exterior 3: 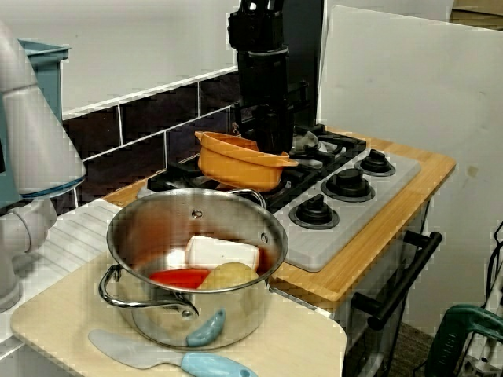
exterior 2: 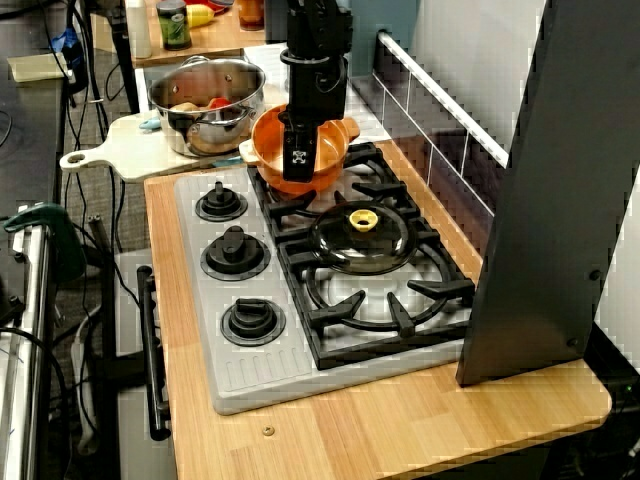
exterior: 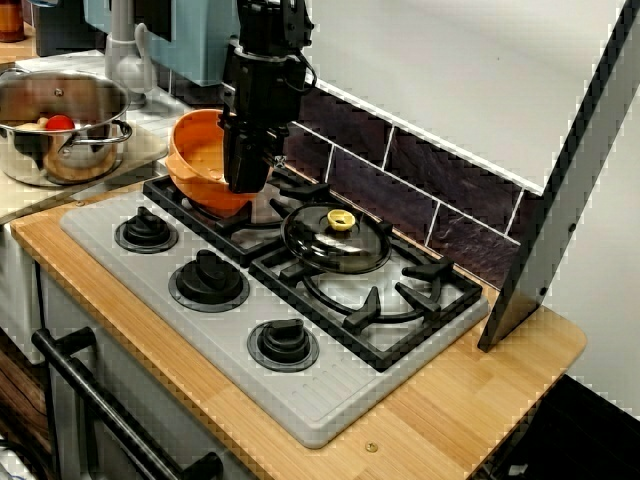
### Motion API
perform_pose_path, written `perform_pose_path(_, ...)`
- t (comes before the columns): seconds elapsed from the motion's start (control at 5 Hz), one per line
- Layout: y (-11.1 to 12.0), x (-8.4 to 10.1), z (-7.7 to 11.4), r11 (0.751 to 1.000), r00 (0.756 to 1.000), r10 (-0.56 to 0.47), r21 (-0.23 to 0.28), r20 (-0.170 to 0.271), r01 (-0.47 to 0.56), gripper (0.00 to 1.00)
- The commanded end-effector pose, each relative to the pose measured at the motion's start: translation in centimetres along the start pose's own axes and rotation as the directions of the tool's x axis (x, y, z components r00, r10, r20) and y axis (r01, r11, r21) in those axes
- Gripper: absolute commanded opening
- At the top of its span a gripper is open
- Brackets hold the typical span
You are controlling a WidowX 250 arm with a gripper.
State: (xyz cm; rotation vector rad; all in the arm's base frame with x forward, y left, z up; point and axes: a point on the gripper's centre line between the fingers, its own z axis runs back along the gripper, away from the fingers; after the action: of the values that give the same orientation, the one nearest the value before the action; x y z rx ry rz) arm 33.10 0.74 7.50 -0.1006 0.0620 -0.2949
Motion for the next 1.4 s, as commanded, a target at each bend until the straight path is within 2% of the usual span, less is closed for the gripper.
perform_pose_path(0.0, 0.2, 1.0, 1.8, 1.0, 0.999, 0.005, -0.004, 0.044, -0.005, 0.0)
perform_pose_path(0.2, 0.2, 1.1, 2.0, 1.0, 0.999, 0.004, -0.016, 0.043, -0.003, 0.0)
perform_pose_path(0.8, -1.9, 1.5, 3.1, 0.991, 0.999, -0.032, -0.129, 0.018, 0.034, 0.0)
perform_pose_path(1.2, -2.1, 1.5, 3.1, 0.99, 0.999, -0.039, -0.136, 0.018, 0.041, 0.0)
